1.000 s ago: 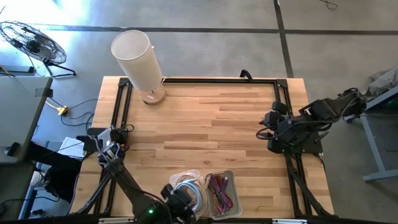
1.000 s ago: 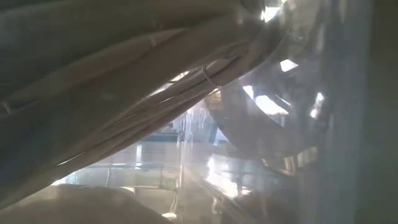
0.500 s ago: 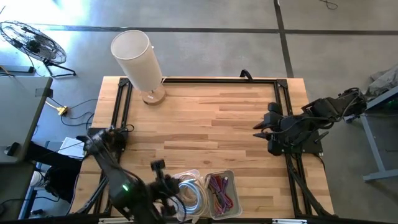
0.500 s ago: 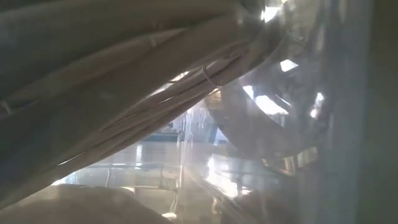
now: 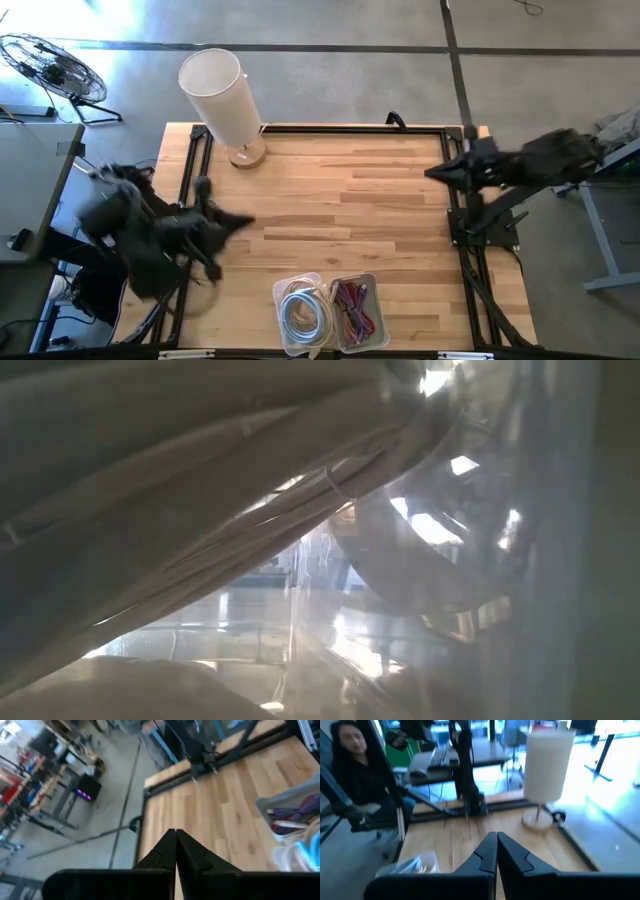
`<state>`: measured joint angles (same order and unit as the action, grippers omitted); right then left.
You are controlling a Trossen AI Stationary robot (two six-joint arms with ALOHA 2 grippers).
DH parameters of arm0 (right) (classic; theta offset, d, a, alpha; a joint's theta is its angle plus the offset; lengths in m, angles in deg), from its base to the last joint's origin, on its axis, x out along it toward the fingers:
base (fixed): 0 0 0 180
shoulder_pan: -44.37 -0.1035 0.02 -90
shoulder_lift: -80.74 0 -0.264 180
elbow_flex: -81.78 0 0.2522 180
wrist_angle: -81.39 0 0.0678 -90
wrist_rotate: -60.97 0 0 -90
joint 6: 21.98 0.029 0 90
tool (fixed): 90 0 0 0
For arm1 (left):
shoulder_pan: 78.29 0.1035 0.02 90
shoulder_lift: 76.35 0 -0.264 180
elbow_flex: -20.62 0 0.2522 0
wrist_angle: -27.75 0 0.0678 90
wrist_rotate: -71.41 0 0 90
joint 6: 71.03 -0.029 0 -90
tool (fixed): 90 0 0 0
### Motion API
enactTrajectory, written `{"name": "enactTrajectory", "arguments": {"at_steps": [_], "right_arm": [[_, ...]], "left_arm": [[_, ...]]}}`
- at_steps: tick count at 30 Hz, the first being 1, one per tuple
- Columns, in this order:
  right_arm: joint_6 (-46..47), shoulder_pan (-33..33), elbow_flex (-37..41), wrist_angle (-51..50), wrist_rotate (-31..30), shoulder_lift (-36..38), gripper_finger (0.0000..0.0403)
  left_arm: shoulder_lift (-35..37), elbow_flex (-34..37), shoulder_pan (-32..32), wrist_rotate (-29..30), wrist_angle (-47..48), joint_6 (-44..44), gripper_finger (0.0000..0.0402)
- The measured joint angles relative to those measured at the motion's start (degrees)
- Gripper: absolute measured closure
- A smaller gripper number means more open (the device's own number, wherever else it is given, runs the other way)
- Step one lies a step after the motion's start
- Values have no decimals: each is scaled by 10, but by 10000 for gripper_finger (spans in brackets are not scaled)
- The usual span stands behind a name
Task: Pick & Place USB Port
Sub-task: Return to Home Position
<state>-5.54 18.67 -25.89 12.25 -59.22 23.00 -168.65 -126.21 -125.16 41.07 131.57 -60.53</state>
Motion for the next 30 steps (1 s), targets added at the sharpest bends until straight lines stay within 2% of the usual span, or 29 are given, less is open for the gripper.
{"name": "enactTrajectory", "arguments": {"at_steps": [3,6,11,14,17,21,24,30], "right_arm": [[-21,-16,-11,8,-28,14,402],[-38,-28,-8,12,-54,27,402],[-78,-47,-8,11,-65,31,402],[-122,-54,-8,0,-32,37,403],[-166,-62,-3,-4,25,51,403],[-183,-63,27,-7,24,106,403],[-197,-63,80,34,13,165,403],[-208,-63,232,131,39,274,403]], "left_arm": [[47,5,0,6,-2,-44,401],[105,53,0,9,-1,-57,401],[238,225,0,32,0,9,401],[325,359,0,57,-12,88,401],[405,496,0,75,-112,102,401],[503,649,0,49,-270,37,401],[561,745,0,27,-386,-34,401],[628,892,0,-47,-616,-197,401]]}}
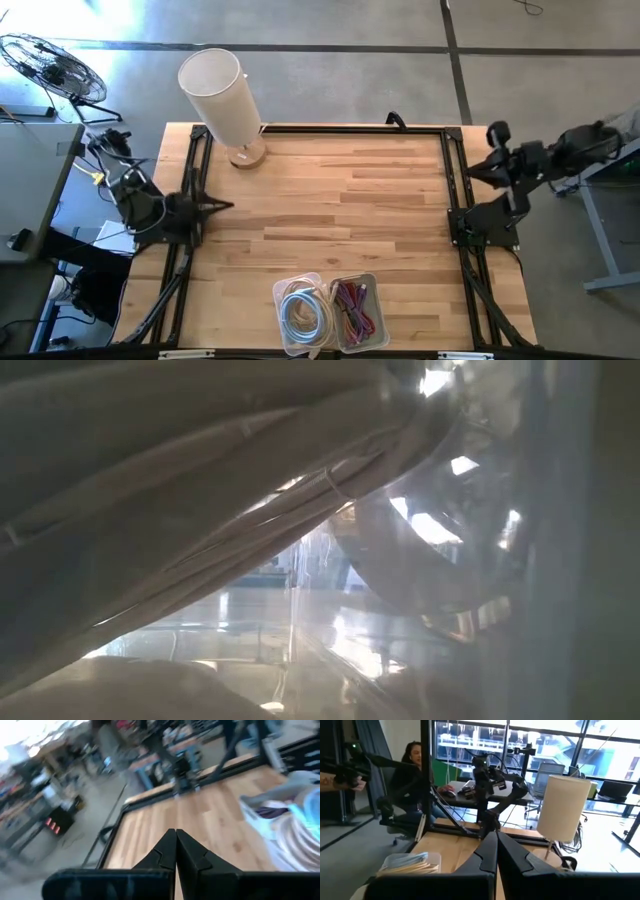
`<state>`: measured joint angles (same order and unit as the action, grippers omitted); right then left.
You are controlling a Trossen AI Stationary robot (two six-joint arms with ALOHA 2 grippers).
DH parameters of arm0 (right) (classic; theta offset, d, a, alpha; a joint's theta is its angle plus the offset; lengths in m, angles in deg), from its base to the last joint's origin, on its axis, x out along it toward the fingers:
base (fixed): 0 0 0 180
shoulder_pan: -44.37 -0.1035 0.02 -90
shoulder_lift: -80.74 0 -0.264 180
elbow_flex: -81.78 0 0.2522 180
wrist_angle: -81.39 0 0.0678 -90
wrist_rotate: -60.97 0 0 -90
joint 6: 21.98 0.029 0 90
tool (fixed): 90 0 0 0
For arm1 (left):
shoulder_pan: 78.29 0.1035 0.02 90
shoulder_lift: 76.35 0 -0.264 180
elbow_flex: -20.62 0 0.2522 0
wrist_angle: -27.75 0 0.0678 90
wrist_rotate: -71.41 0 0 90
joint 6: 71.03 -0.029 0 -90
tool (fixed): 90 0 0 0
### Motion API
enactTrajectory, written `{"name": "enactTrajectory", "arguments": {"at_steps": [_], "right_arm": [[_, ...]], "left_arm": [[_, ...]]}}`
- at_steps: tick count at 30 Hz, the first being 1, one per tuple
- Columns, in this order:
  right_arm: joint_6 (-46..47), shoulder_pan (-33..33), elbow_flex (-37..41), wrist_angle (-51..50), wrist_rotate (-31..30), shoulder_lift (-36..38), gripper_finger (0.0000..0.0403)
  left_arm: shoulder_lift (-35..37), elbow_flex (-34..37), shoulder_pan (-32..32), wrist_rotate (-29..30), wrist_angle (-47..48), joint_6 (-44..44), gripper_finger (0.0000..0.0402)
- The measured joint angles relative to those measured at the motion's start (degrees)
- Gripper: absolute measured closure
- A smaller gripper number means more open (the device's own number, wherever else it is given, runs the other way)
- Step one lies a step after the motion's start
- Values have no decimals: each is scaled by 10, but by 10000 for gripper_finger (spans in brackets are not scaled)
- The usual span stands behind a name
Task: Pick & Place USB Port
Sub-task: Return to Home Position
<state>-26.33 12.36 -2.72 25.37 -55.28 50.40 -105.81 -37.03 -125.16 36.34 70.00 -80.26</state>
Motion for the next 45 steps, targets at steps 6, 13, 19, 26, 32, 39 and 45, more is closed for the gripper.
{"name": "enactTrajectory", "arguments": {"at_steps": [6,13,19,26,32,39,45], "right_arm": [[12,0,146,94,4,82,403],[48,0,276,186,22,136,403],[56,0,370,285,23,156,403],[57,0,472,417,22,162,403],[71,0,542,508,13,161,403],[71,0,599,581,-5,161,403],[63,0,631,611,-21,160,403]], "left_arm": [[12,71,0,-55,-96,-69,401],[12,132,0,-76,-123,-26,401],[13,182,0,-105,-169,-25,401],[13,237,0,-140,-220,-26,401],[14,288,0,-178,-271,-25,401],[41,356,0,-241,-354,-26,401],[71,419,0,-271,-438,-35,401]]}}
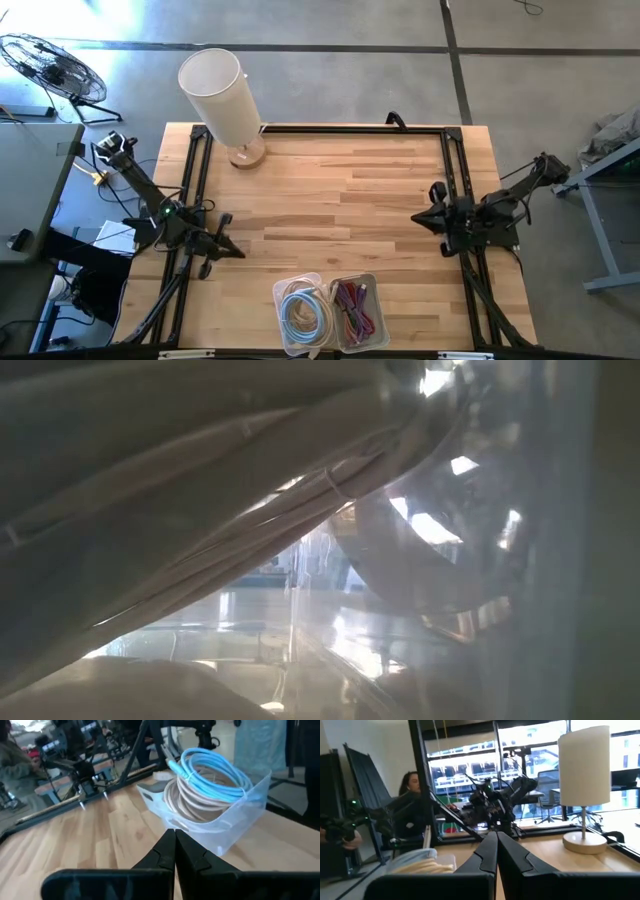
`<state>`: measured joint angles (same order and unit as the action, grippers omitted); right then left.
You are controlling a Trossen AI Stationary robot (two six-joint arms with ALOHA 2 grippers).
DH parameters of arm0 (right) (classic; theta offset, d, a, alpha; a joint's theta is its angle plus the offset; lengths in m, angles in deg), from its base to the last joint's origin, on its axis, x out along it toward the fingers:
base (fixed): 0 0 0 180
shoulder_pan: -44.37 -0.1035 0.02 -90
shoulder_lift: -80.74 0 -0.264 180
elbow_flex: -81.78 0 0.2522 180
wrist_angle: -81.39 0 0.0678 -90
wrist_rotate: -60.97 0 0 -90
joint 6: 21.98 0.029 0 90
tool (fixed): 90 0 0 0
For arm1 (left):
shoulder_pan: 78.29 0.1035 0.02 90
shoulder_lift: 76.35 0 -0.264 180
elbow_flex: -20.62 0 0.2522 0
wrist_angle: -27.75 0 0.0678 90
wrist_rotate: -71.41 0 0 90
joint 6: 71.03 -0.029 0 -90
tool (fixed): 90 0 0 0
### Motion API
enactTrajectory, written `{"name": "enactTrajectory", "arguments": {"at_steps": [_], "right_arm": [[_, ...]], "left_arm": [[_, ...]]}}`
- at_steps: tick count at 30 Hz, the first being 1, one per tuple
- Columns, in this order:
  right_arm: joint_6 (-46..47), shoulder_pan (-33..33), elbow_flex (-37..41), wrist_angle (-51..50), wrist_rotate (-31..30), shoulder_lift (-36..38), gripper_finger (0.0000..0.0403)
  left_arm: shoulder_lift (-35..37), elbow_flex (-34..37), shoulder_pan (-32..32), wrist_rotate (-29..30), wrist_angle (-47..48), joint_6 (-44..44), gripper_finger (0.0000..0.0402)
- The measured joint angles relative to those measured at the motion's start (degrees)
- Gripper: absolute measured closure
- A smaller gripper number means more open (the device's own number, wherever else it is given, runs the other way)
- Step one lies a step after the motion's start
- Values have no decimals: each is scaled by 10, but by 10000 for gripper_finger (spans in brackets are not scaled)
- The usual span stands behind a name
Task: Pick & Place USB Port
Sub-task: Return to Home Position
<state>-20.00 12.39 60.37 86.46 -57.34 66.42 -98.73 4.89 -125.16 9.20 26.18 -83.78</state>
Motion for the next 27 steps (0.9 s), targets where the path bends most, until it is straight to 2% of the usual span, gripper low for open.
{"name": "enactTrajectory", "arguments": {"at_steps": [2,15,22,27], "right_arm": [[1,0,9,1,-8,0,403],[12,15,71,30,-9,-3,403],[-29,66,71,25,27,-3,403],[-31,129,71,2,91,-3,403]], "left_arm": [[7,10,0,-4,-23,-5,401],[9,12,0,14,-12,-61,401],[9,12,0,46,-10,-68,401],[9,13,26,43,-12,-71,401]]}}
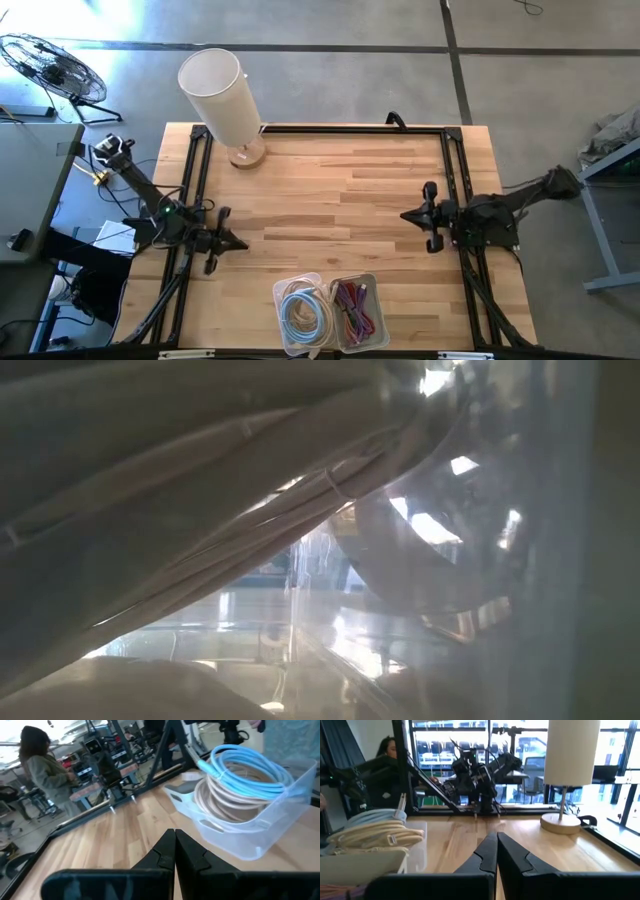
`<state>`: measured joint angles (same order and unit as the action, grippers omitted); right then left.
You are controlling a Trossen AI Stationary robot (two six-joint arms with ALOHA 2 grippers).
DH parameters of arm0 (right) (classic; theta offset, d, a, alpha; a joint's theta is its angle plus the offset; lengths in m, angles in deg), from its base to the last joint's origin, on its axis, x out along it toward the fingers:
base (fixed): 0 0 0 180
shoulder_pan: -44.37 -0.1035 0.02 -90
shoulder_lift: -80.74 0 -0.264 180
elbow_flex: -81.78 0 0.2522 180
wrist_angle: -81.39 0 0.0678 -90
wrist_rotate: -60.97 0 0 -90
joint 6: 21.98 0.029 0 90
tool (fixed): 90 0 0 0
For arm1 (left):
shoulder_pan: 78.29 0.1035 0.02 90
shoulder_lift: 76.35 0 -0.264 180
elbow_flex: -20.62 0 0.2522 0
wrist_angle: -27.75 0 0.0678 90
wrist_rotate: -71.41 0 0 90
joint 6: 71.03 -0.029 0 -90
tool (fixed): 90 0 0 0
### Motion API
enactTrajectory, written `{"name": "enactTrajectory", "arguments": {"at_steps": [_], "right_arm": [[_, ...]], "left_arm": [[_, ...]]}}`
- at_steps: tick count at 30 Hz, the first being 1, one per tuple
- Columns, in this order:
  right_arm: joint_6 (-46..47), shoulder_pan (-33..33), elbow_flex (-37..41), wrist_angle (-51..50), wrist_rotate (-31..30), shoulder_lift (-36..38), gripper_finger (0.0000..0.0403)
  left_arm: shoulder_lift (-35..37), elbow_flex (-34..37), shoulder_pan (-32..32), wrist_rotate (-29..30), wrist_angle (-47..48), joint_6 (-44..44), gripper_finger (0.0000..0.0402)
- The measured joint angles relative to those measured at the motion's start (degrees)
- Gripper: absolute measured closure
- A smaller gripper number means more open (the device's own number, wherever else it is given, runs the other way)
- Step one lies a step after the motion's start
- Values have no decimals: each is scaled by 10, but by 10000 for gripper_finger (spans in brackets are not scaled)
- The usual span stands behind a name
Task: Pick & Place USB Port
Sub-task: Return to Home Position
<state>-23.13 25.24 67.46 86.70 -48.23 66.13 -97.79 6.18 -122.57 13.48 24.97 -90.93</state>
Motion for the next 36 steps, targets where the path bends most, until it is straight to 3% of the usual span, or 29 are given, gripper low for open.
{"name": "enactTrajectory", "arguments": {"at_steps": [22,36], "right_arm": [[13,227,0,-15,228,0,403],[8,281,0,-30,242,0,403]], "left_arm": [[0,0,358,-370,0,-24,401],[-1,0,457,-421,0,-39,401]]}}
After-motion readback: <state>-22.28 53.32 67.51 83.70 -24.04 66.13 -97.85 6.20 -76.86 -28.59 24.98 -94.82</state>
